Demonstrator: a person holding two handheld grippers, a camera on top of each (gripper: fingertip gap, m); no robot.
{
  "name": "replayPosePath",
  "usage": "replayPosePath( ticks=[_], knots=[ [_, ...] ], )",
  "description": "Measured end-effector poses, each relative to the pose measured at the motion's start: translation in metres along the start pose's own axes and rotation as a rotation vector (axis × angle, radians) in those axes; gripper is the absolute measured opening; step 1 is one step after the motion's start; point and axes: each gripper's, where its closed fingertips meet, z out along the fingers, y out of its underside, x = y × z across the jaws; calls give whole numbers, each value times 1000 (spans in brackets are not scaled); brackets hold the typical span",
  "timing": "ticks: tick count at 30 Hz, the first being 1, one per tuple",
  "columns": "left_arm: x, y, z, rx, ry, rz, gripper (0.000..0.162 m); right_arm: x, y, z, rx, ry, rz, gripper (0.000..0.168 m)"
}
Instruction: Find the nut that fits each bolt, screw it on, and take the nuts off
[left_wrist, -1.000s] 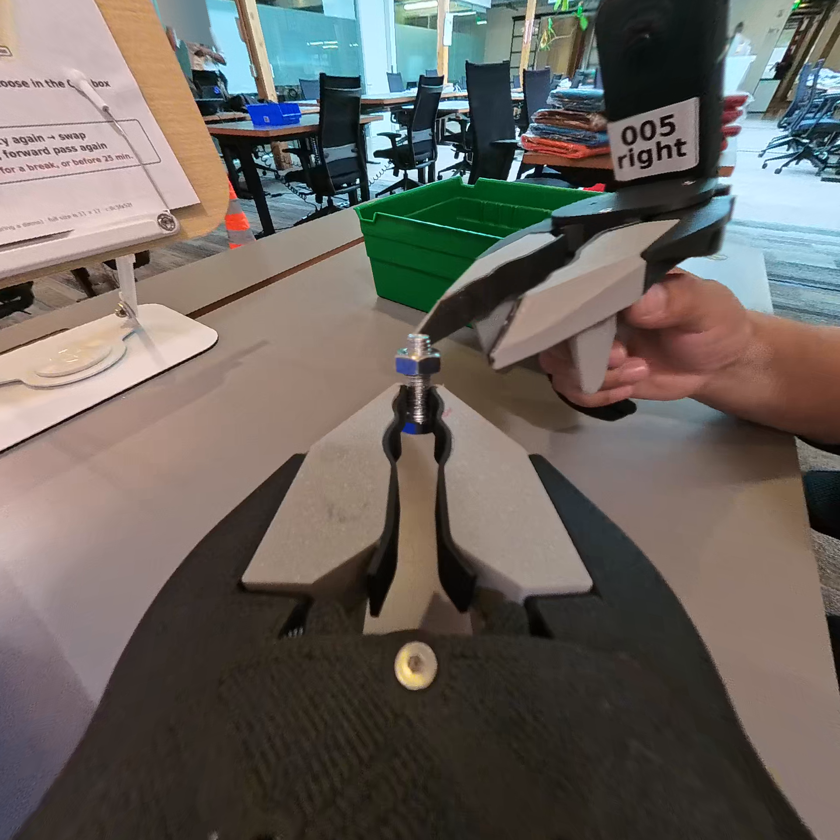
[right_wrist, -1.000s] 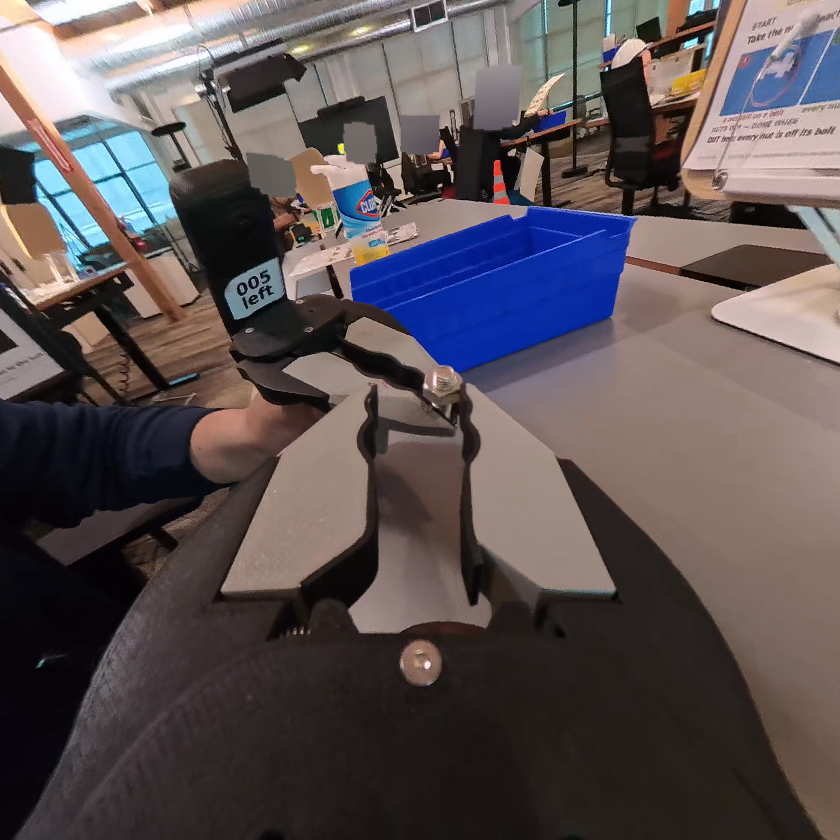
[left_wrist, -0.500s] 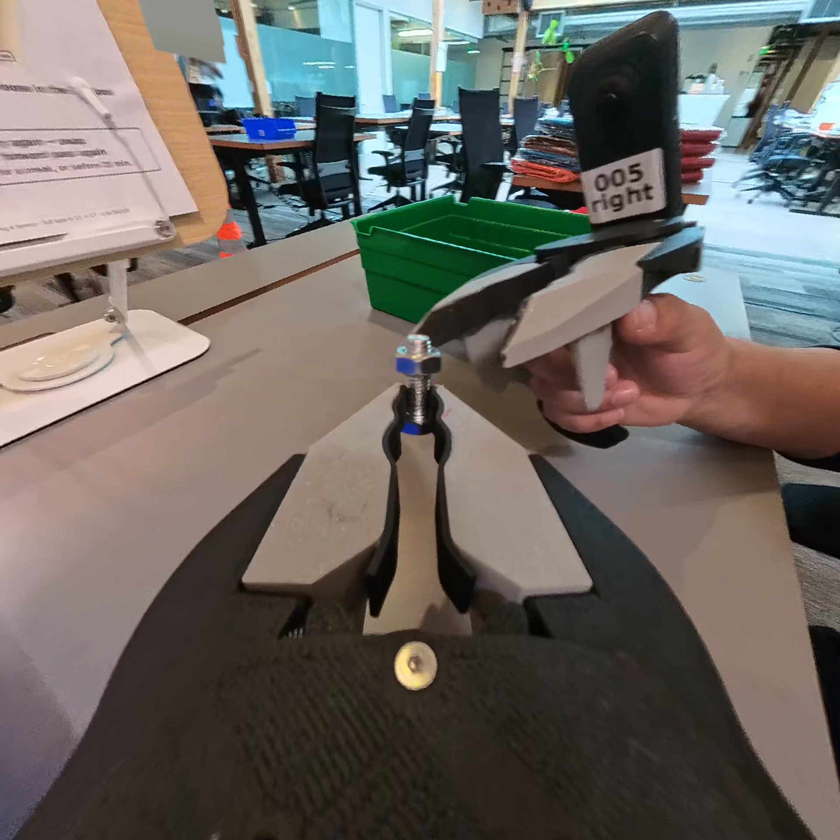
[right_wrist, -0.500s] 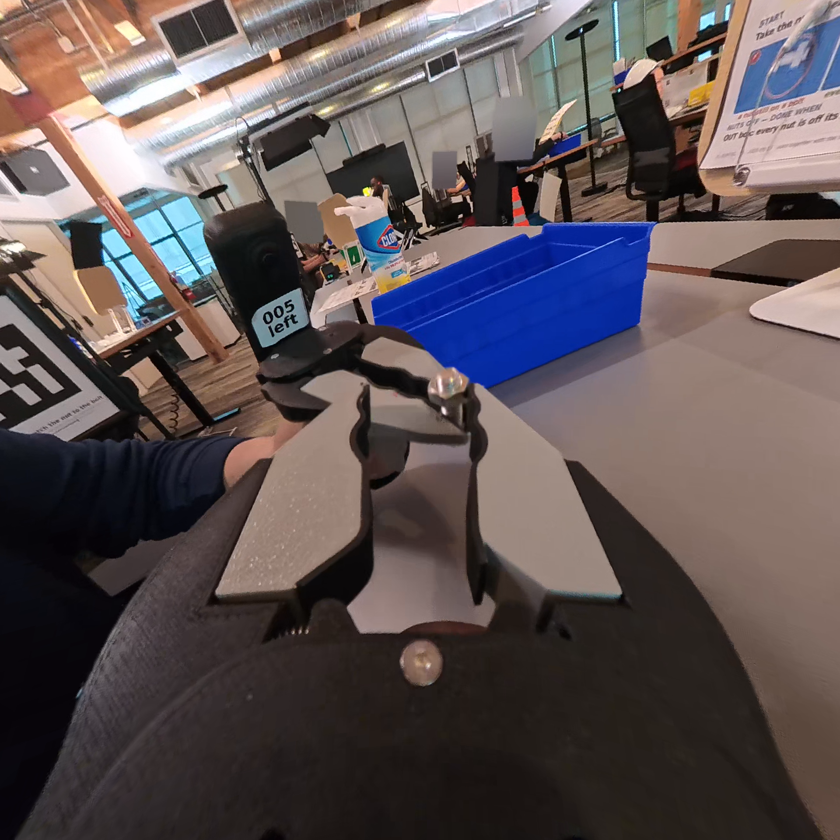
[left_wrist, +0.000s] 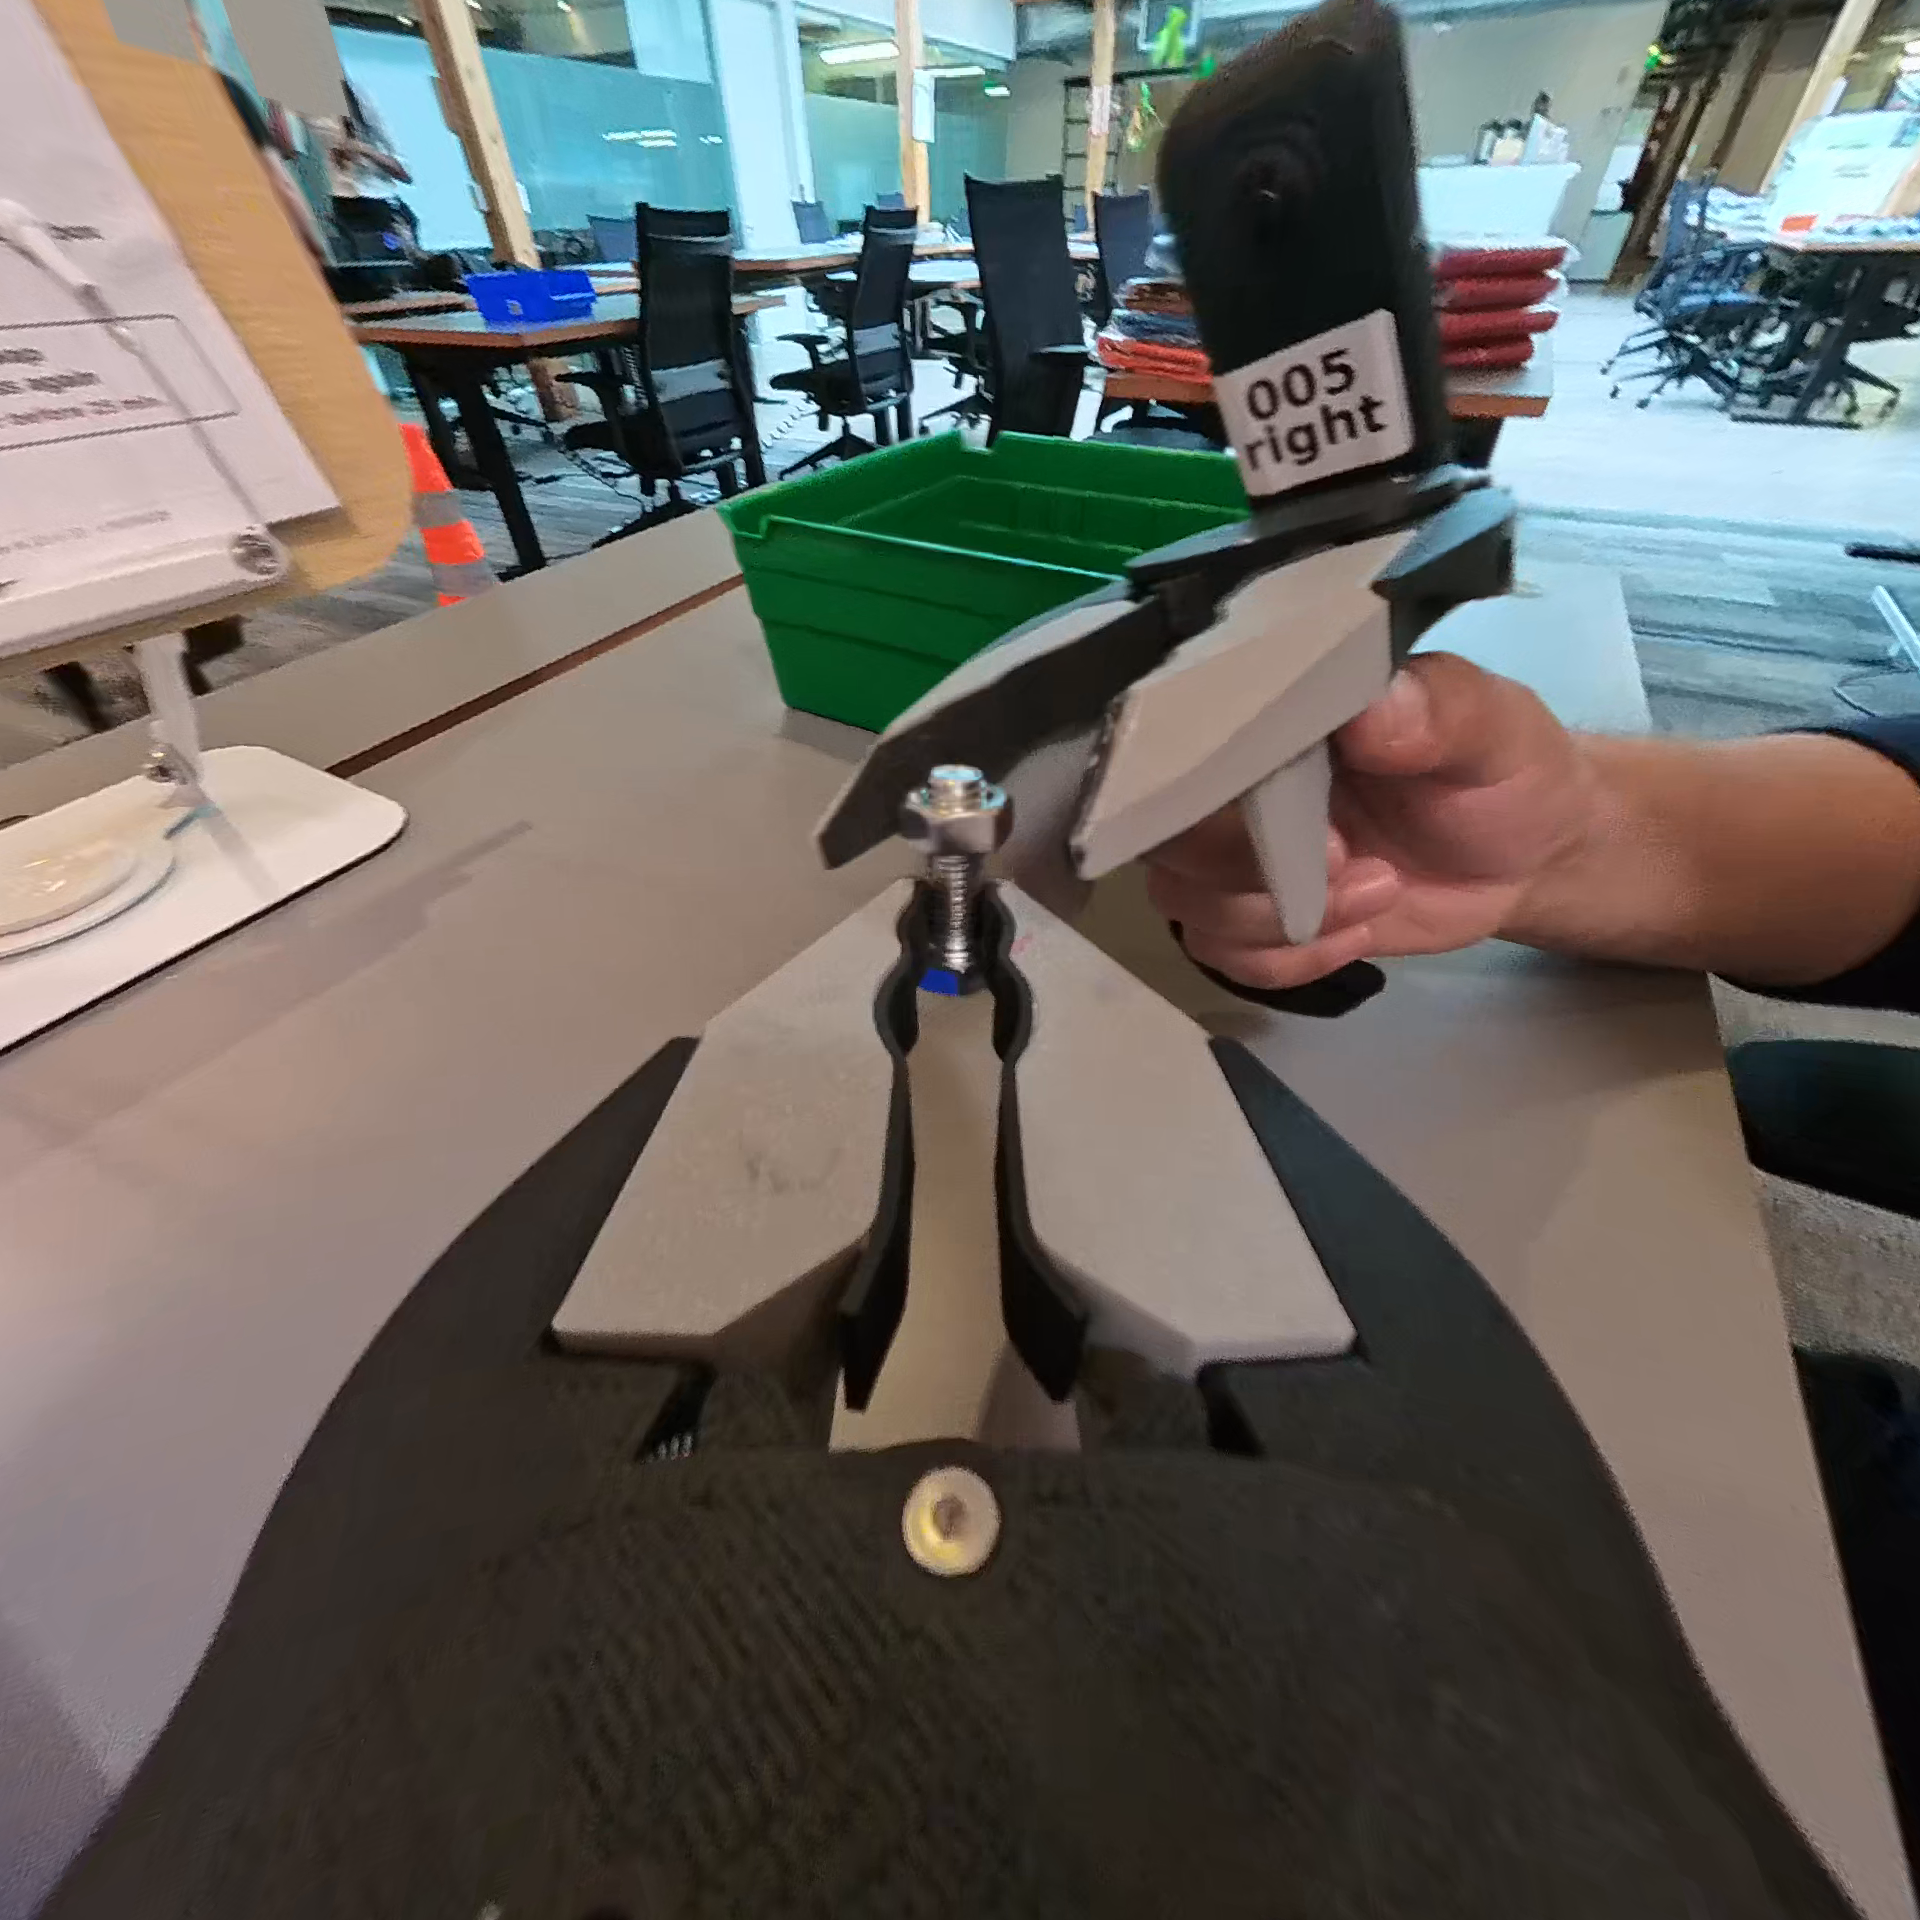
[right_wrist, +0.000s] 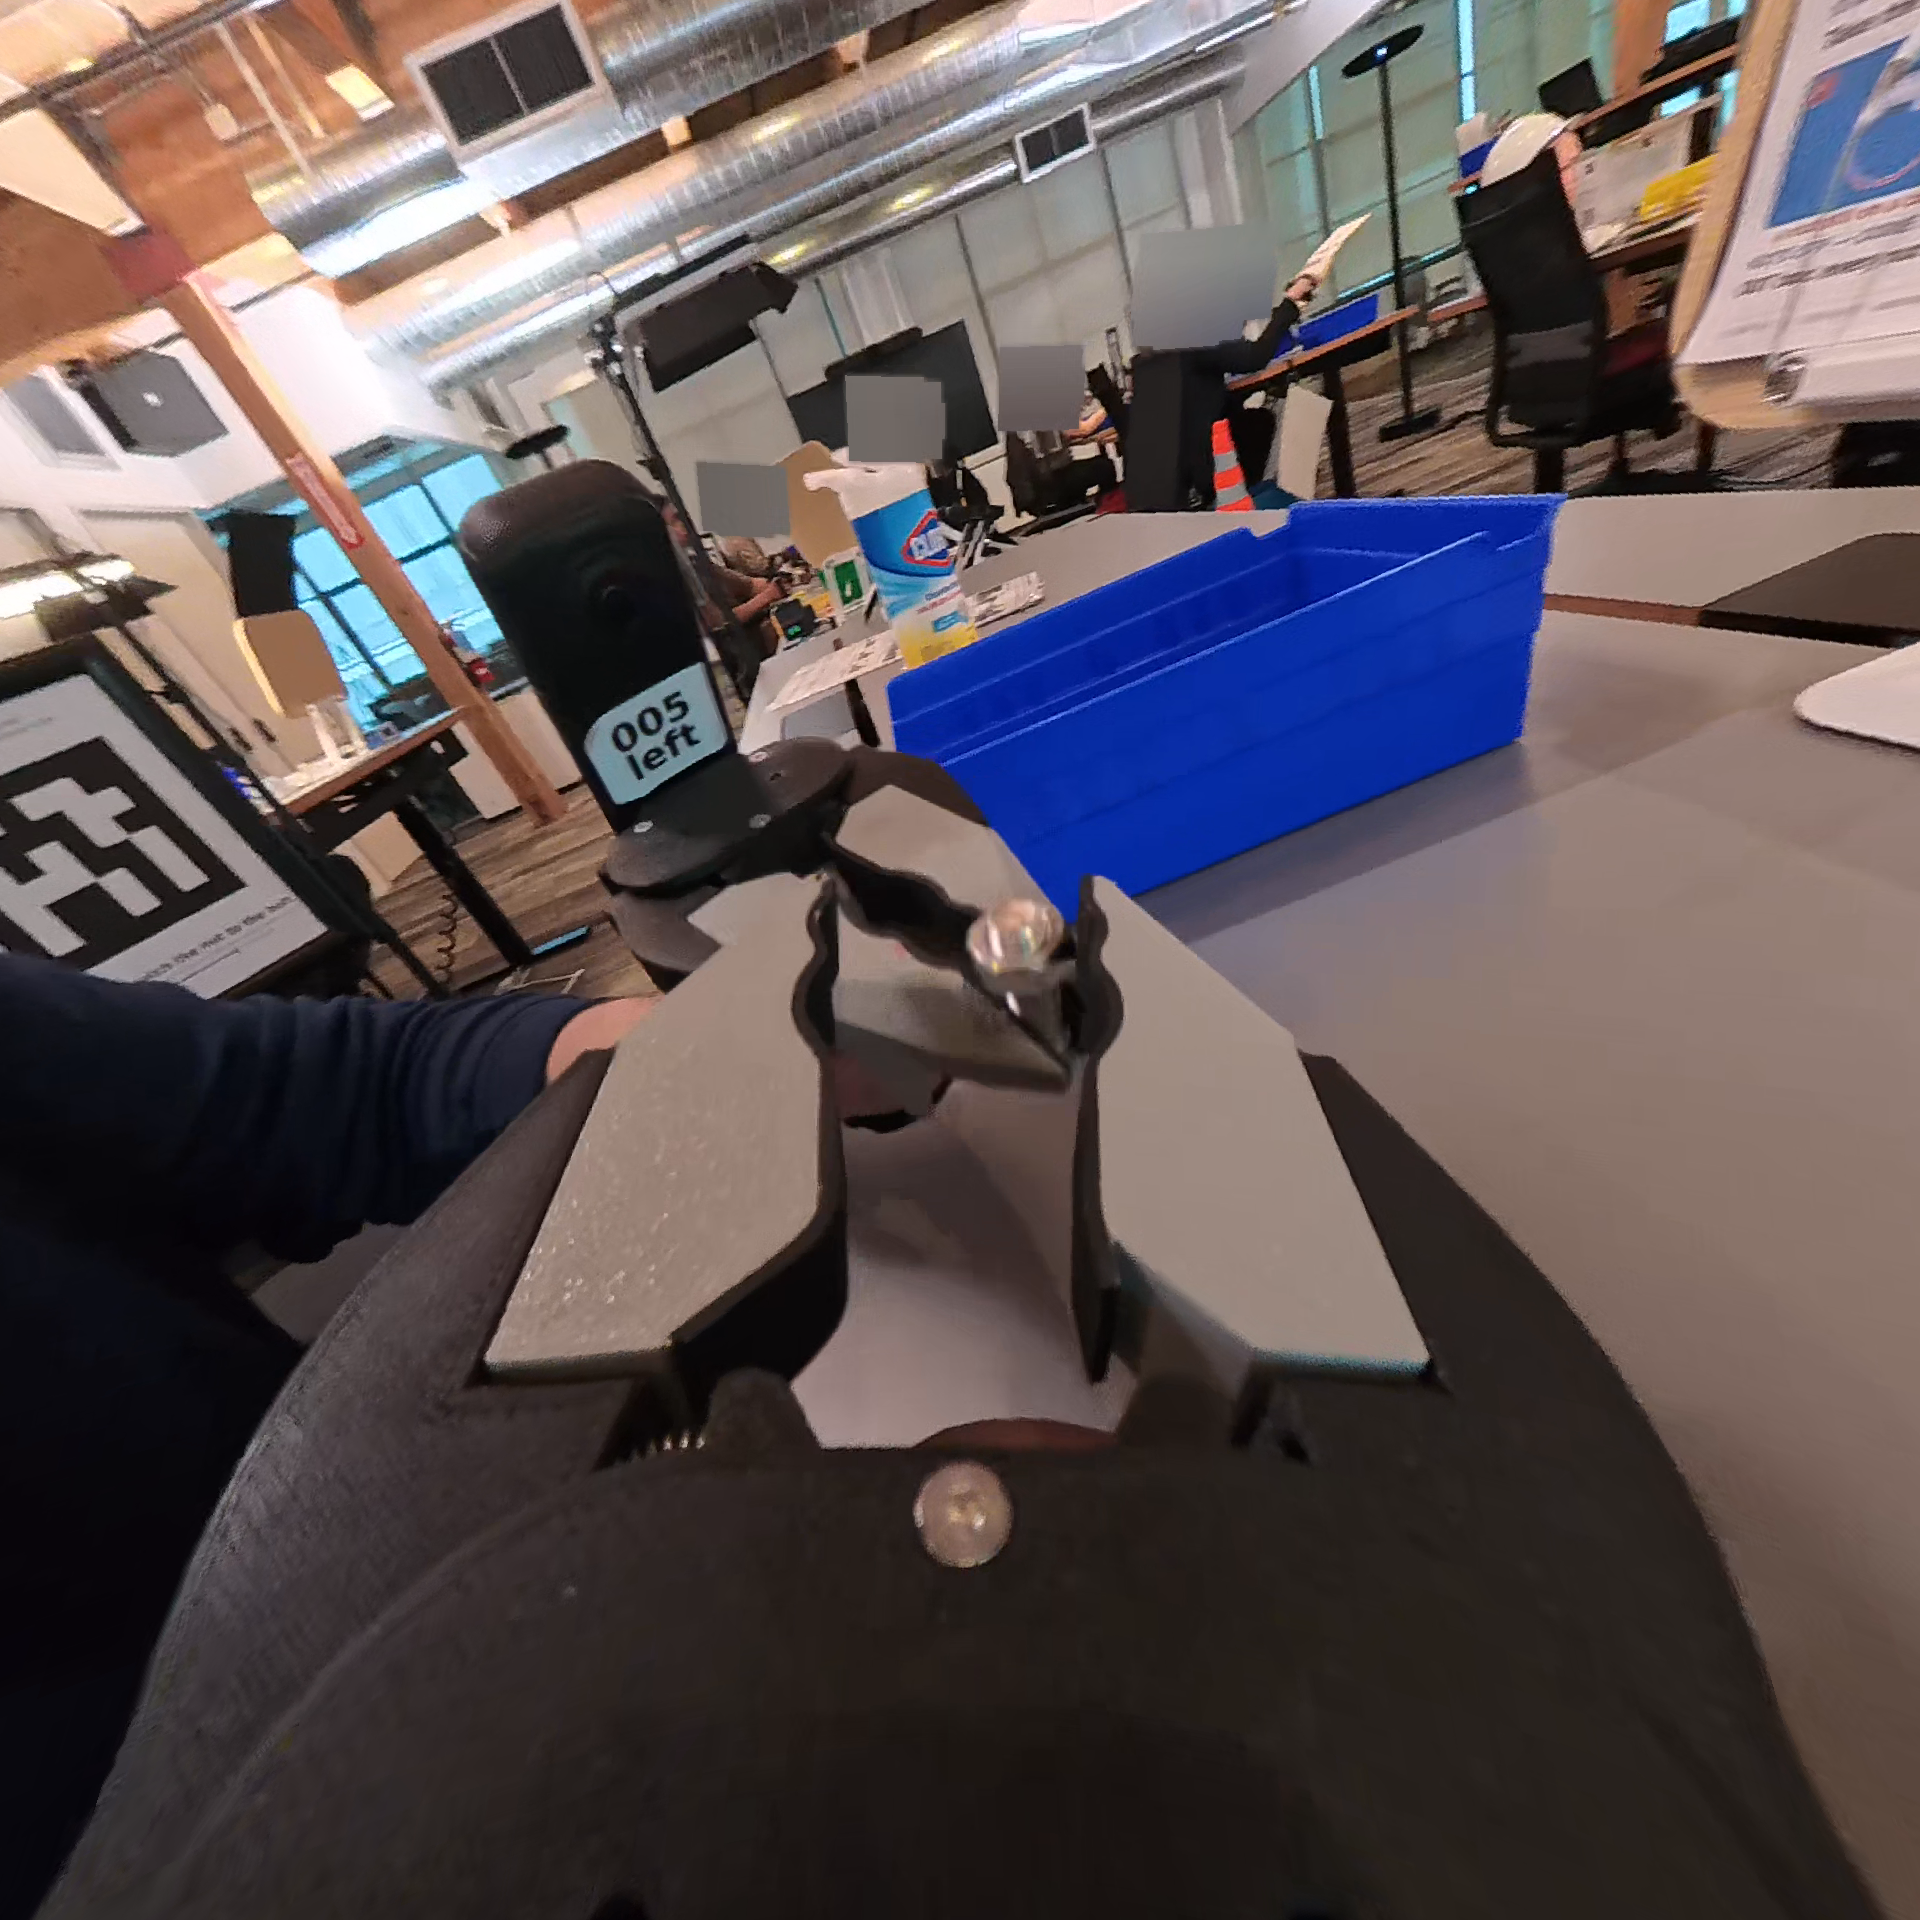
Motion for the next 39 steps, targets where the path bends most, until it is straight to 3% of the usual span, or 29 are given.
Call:
replayPosePath(
  ticks=[10, 14, 24, 27, 36, 39],
  knots=[
    [-12, -2, -6, 9, -51, -7, 7, 11, -2, -9, 5, 42, -6, 30],
    [5, 3, 3, -27, 18, 9, 7, -1, 4, 2, -6, -8, -14, 43],
    [-13, 1, -5, -11, -48, -19, 6, 10, -3, -7, 17, 42, -30, 32],
    [1, 4, 1, -35, -1, 9, 7, 0, 2, 3, 1, 15, -49, 46],
    [-20, 0, -8, -16, -100, 25, 6, 13, -3, -10, 4, 91, -90, 31],
    [-11, 0, -5, -12, -58, 27, 6, 6, 1, -4, -18, 56, -88, 33]
  ],
)
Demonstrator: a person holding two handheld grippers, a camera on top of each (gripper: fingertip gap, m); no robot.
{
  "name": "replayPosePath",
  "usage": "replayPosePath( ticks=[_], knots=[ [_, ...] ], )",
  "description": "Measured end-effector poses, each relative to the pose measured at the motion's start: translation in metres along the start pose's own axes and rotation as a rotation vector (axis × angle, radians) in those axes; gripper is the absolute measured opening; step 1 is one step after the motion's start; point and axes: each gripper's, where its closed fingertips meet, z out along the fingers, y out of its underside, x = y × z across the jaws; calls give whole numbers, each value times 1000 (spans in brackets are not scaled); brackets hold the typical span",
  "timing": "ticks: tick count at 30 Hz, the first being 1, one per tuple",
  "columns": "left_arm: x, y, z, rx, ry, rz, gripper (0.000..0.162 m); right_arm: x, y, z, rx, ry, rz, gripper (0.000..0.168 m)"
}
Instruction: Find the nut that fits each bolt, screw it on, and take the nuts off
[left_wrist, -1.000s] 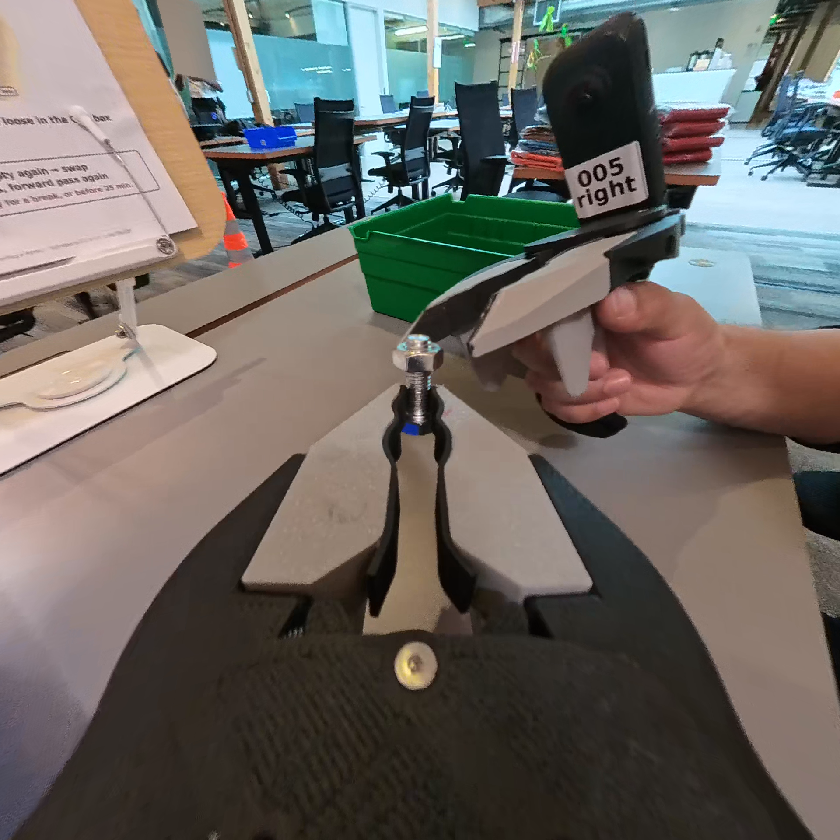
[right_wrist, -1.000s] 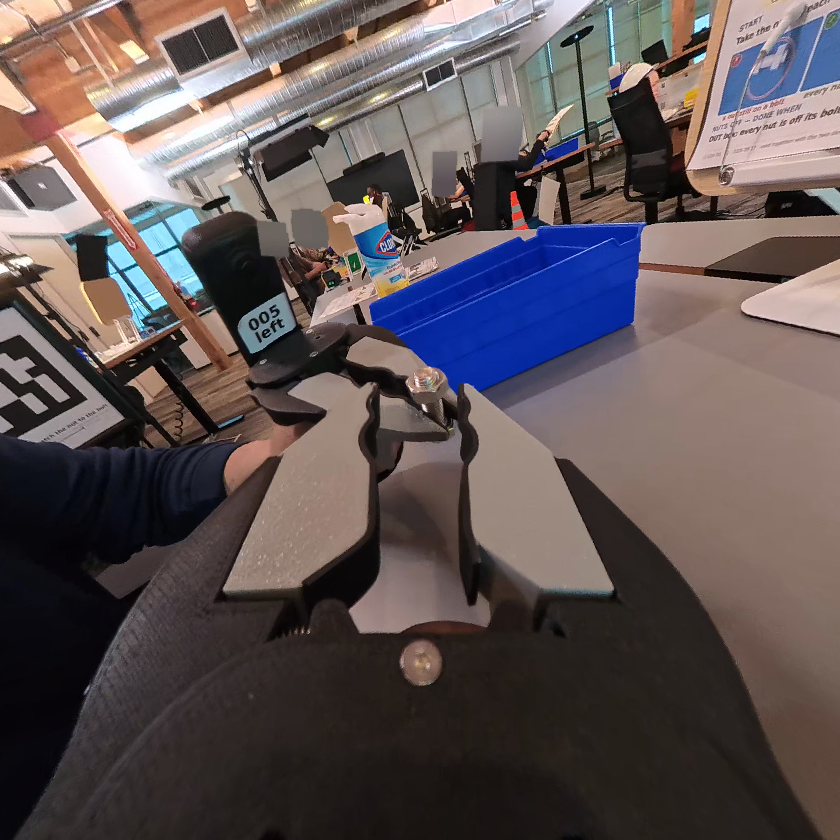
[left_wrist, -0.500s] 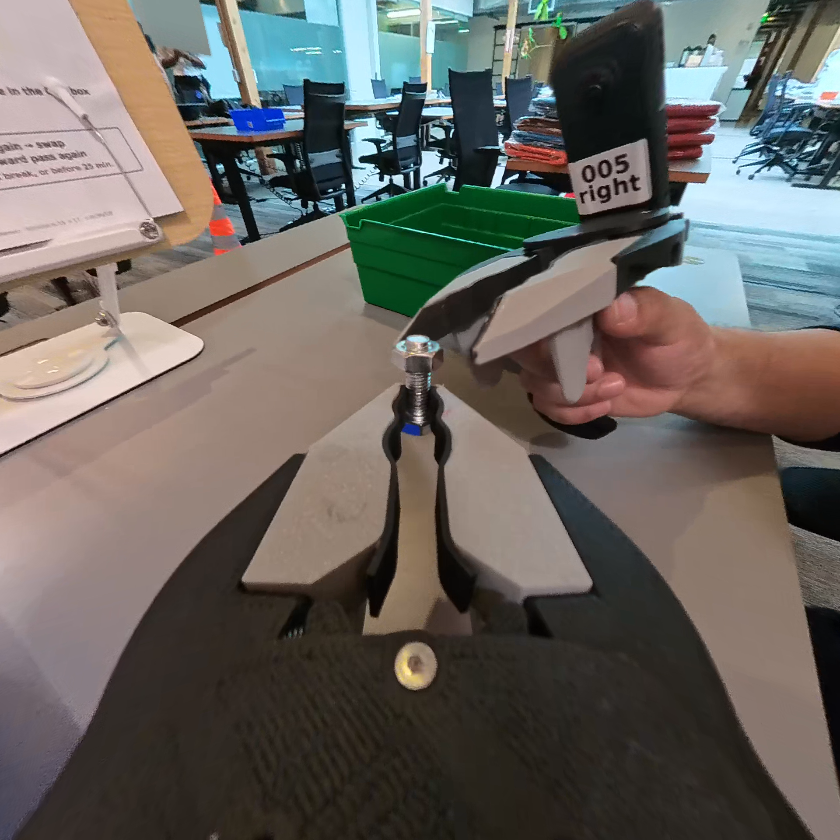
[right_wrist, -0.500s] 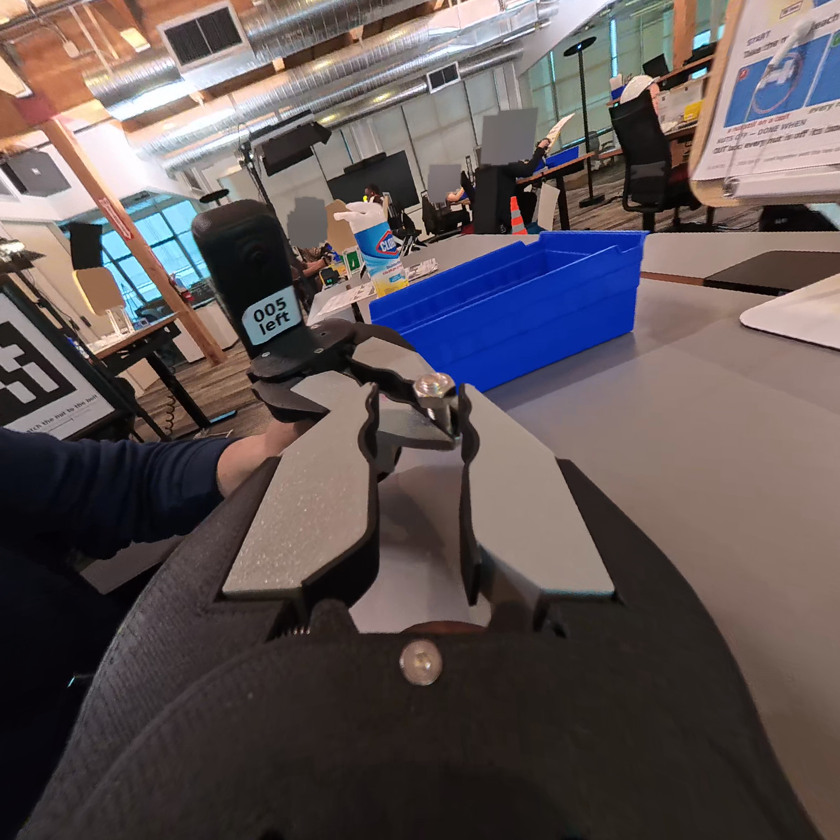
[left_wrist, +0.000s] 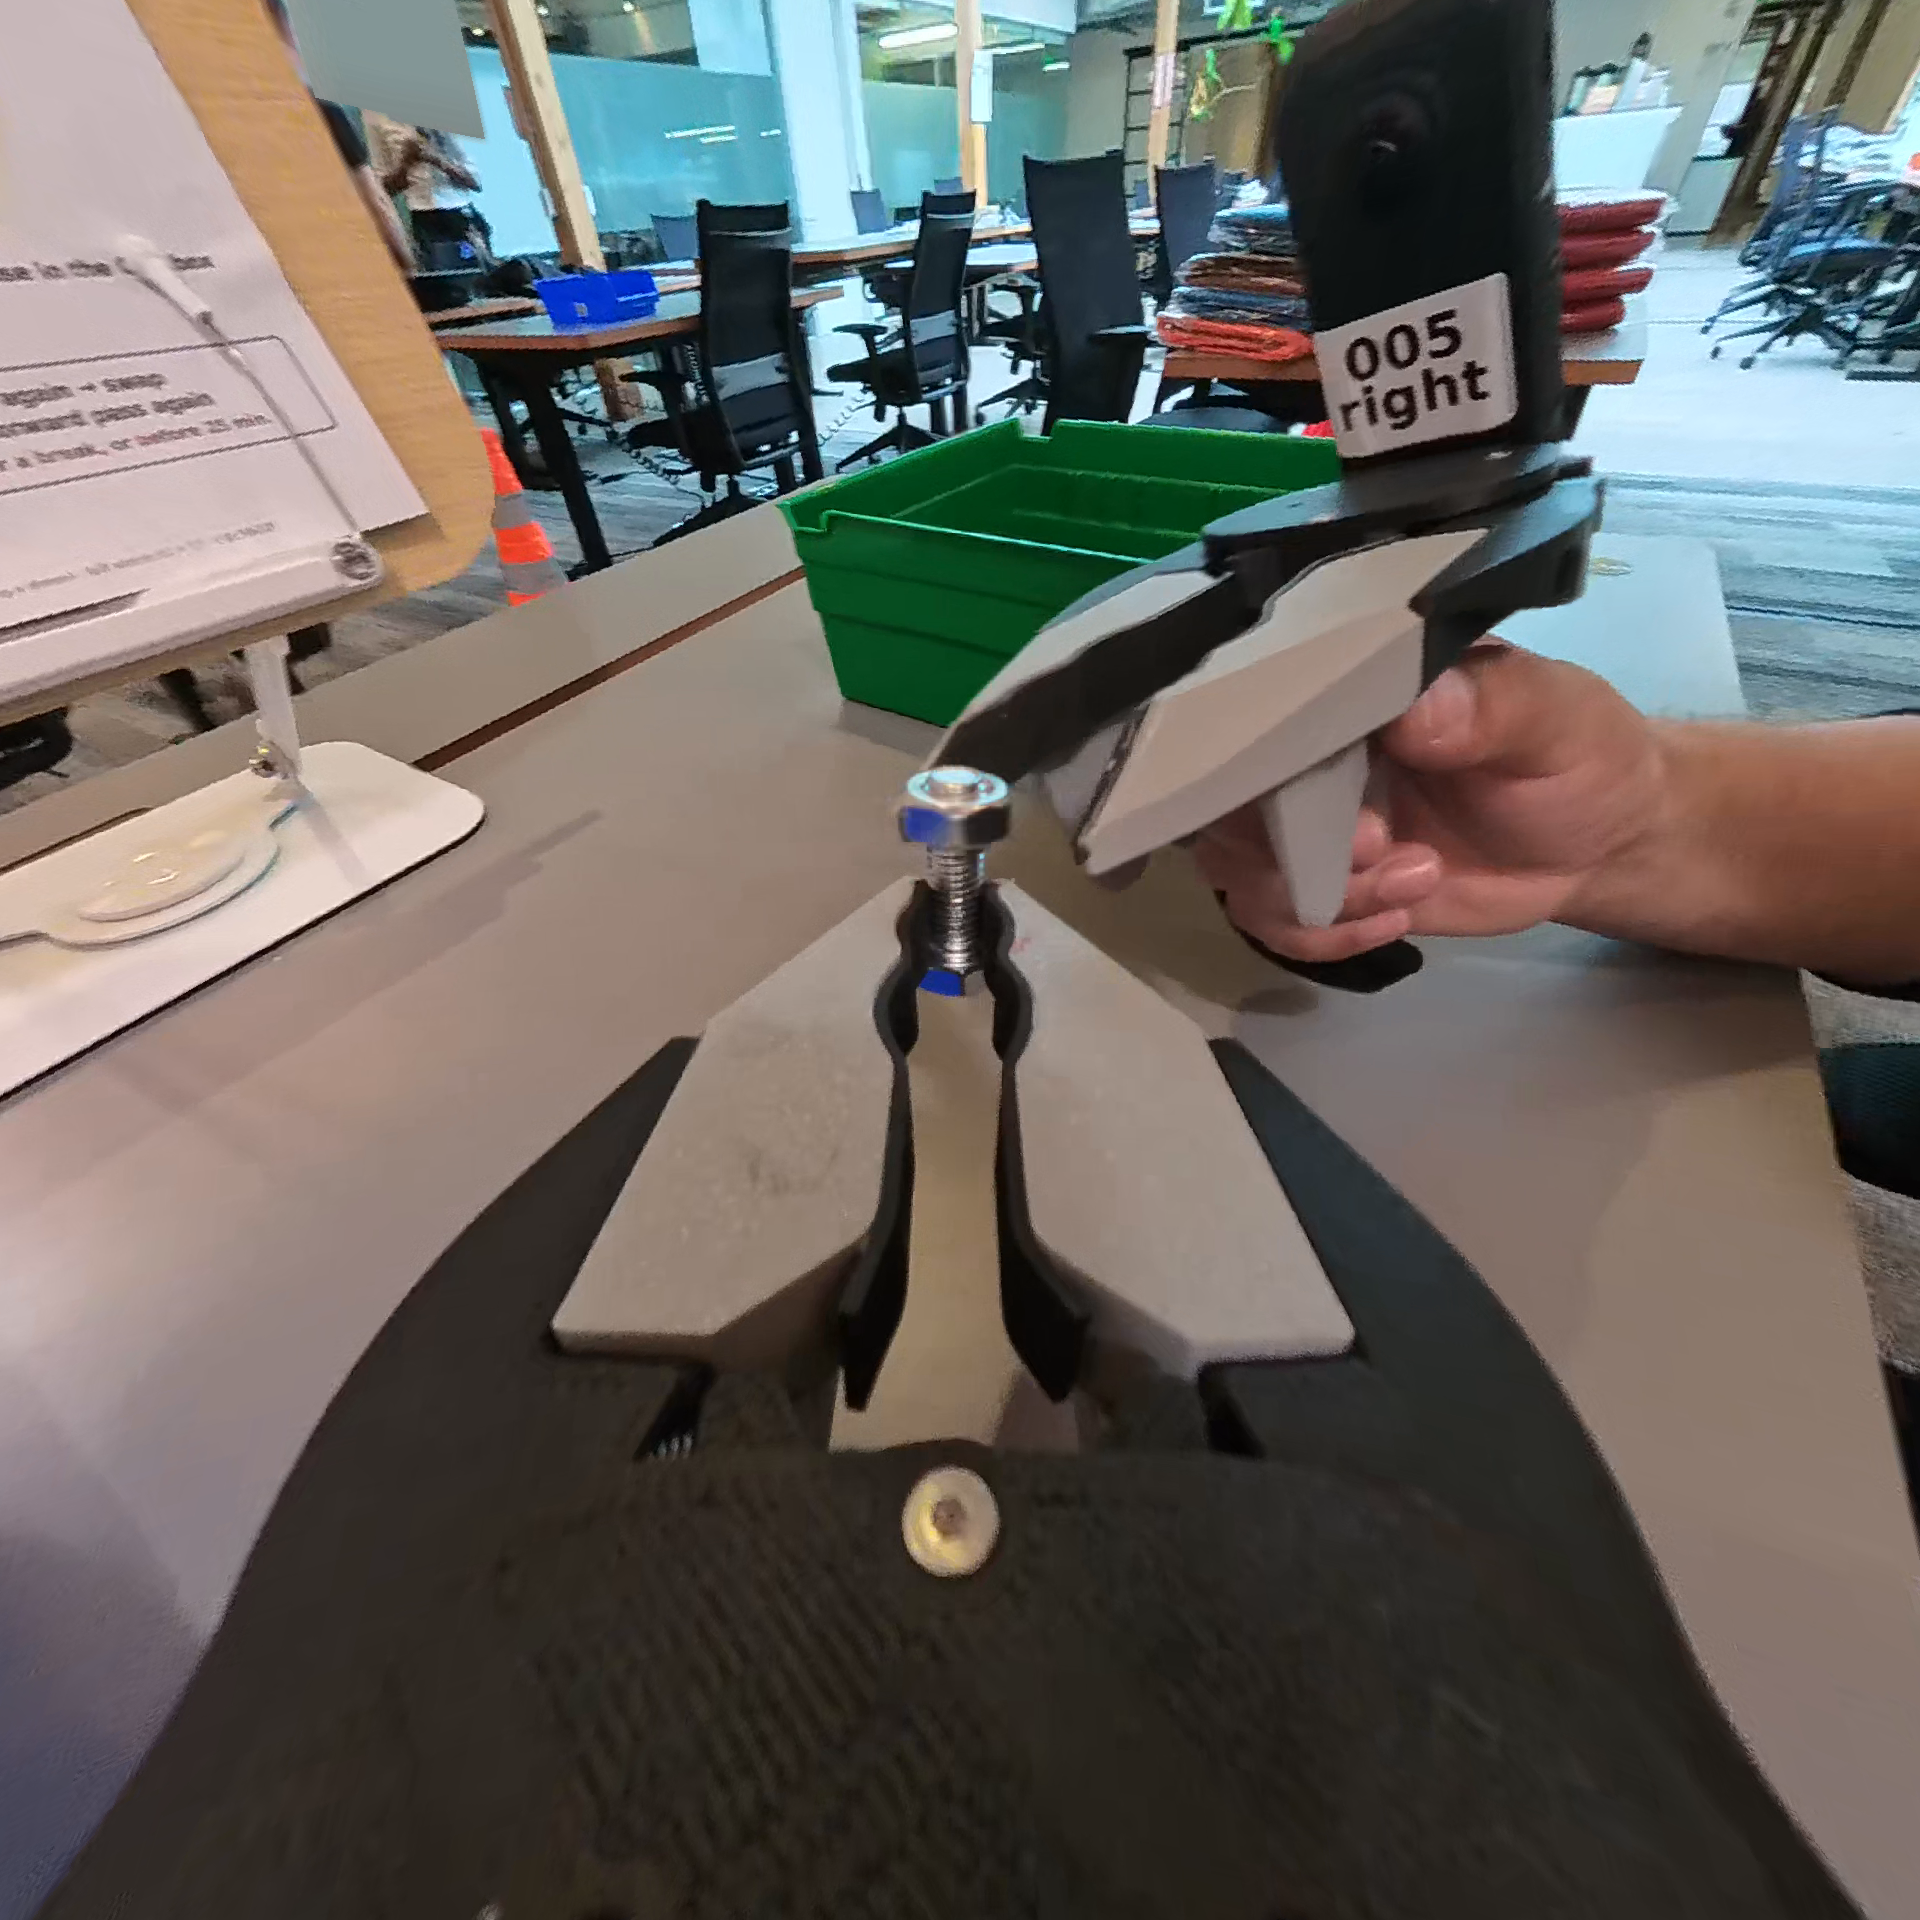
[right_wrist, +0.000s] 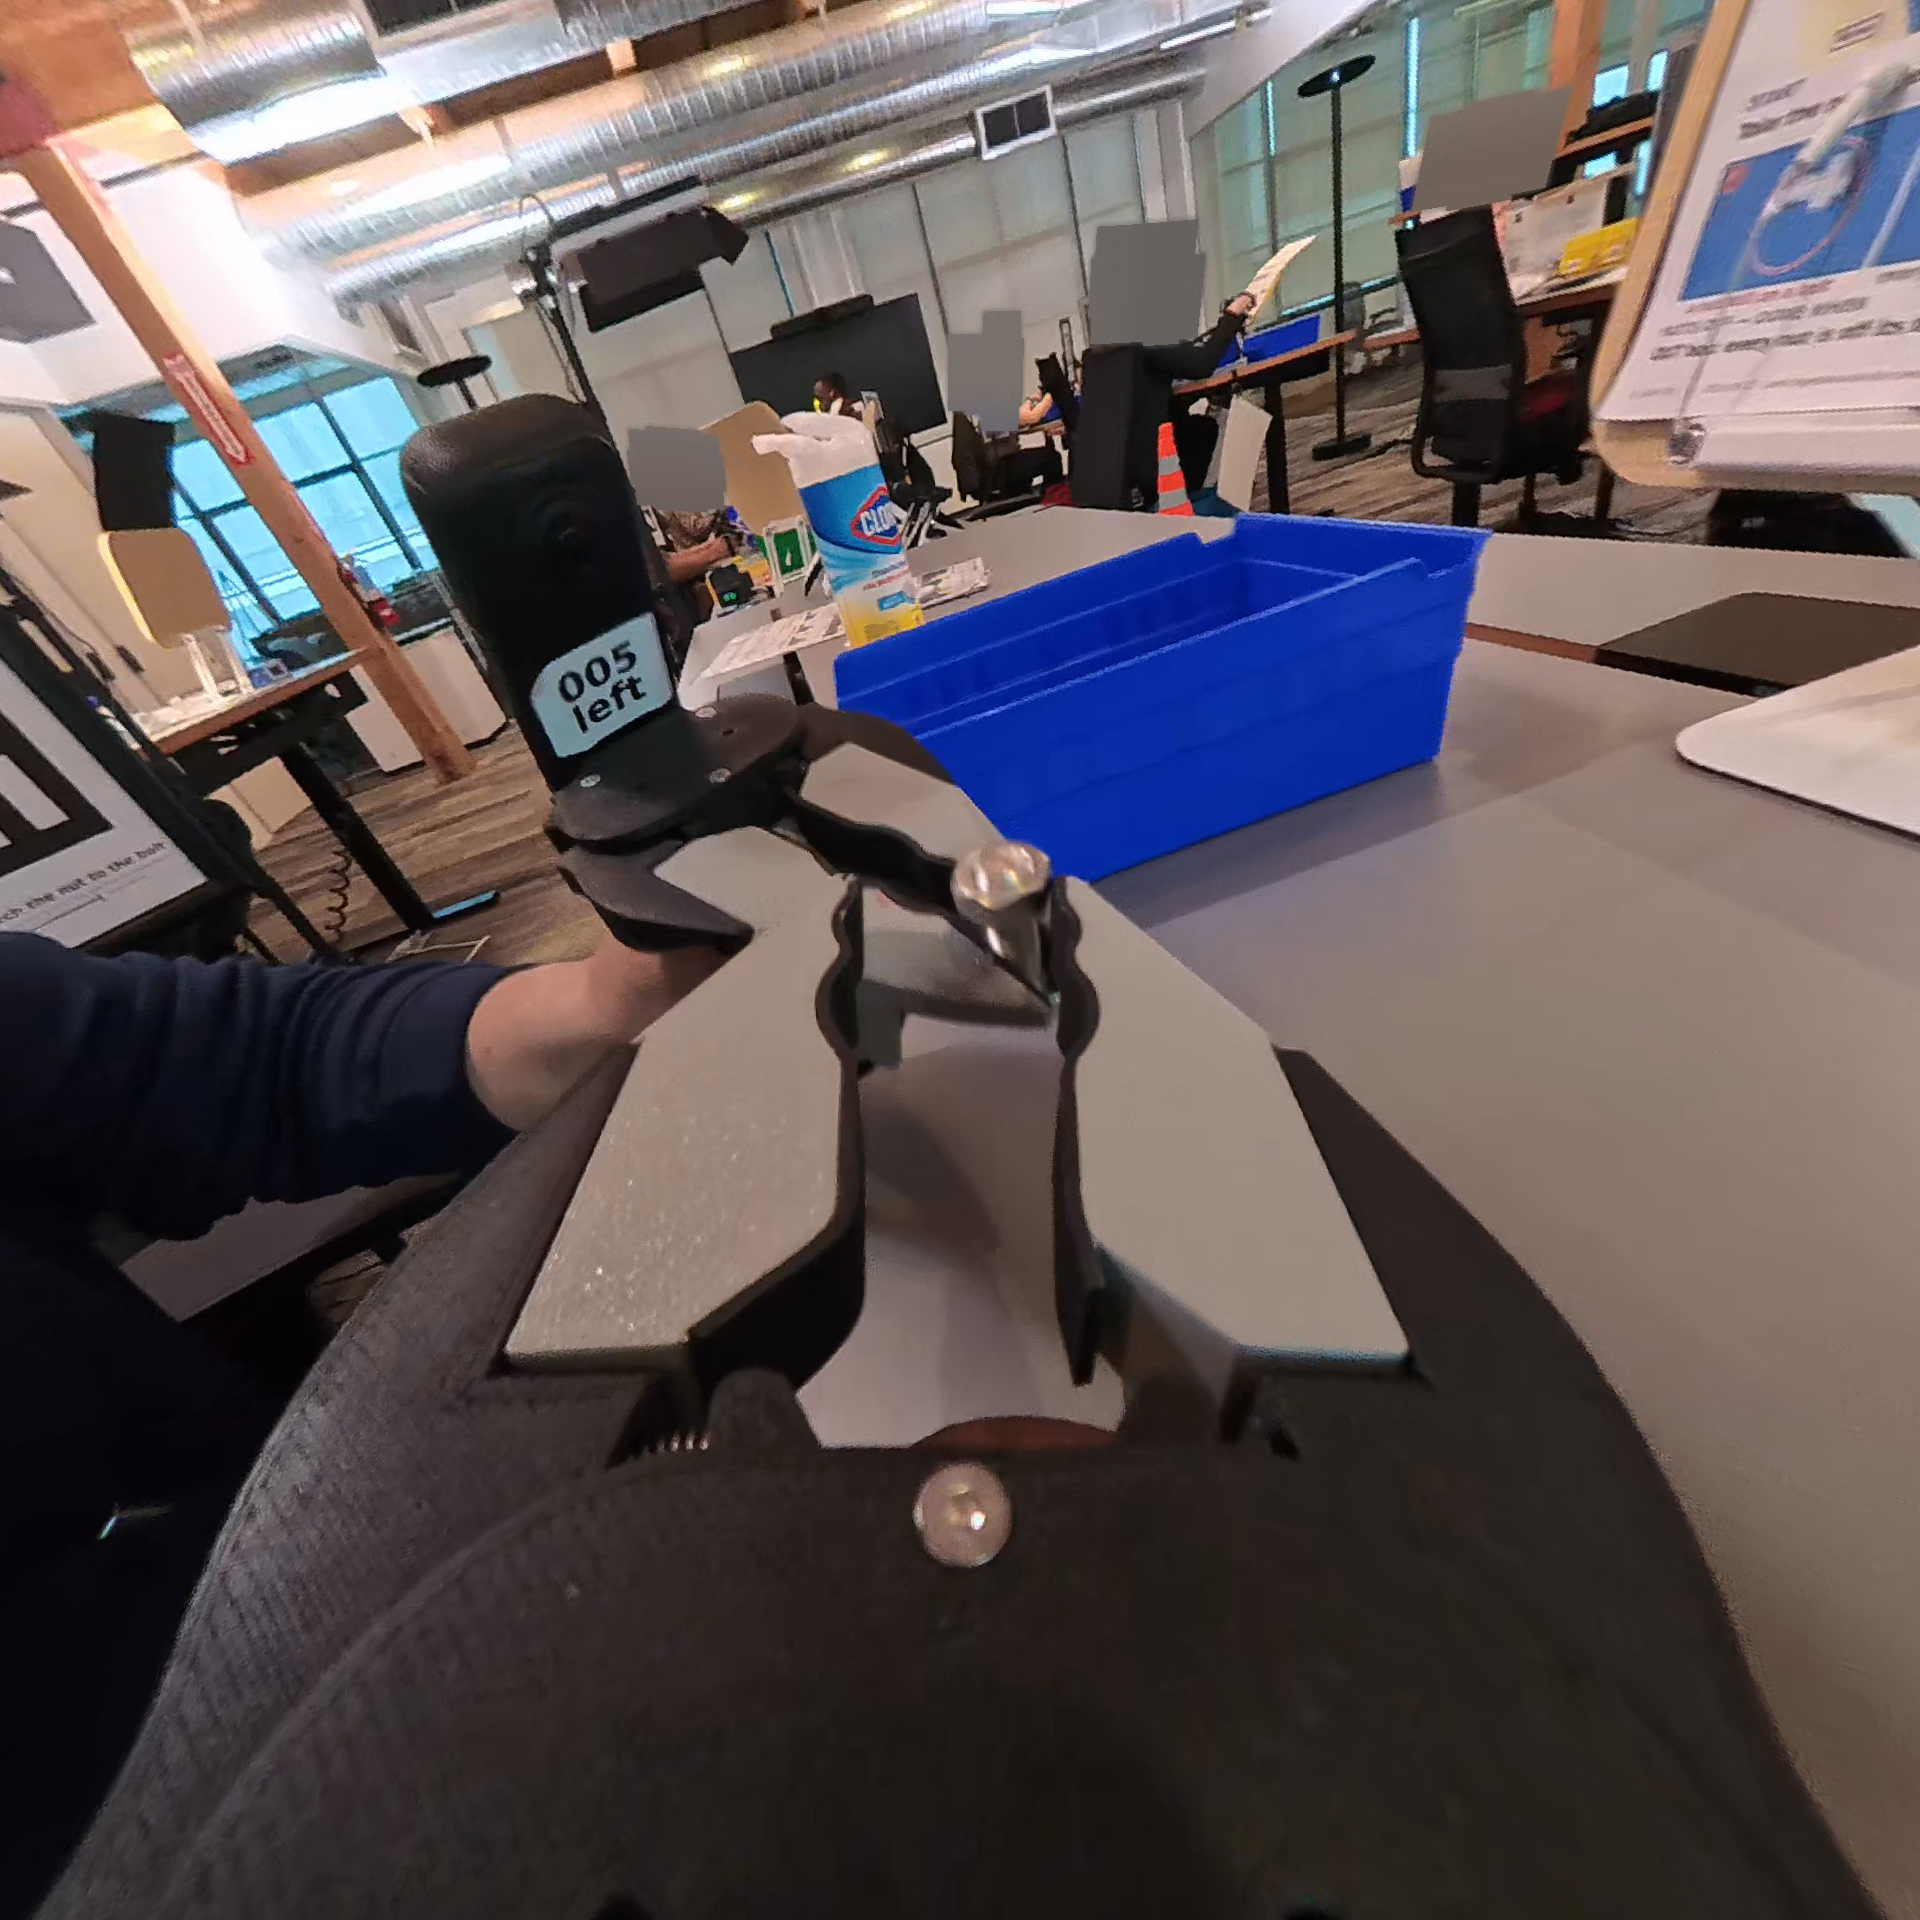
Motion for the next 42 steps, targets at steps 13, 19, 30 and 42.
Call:
replayPosePath(
  ticks=[13, 19, 30, 42],
  knots=[
    [-5, -2, -3, 2, -33, 5, 7, 2, -4, -4, 14, 20, -29, 31],
    [21, 6, 10, -43, 45, 58, 7, -10, 4, 10, -11, -9, -51, 39],
    [4, 1, 2, -13, 2, 6, 7, -5, -2, 4, 18, 10, -46, 39],
    [-8, 0, -2, -9, -43, -25, 6, 3, -5, -3, 19, 56, -70, 29]
  ],
)
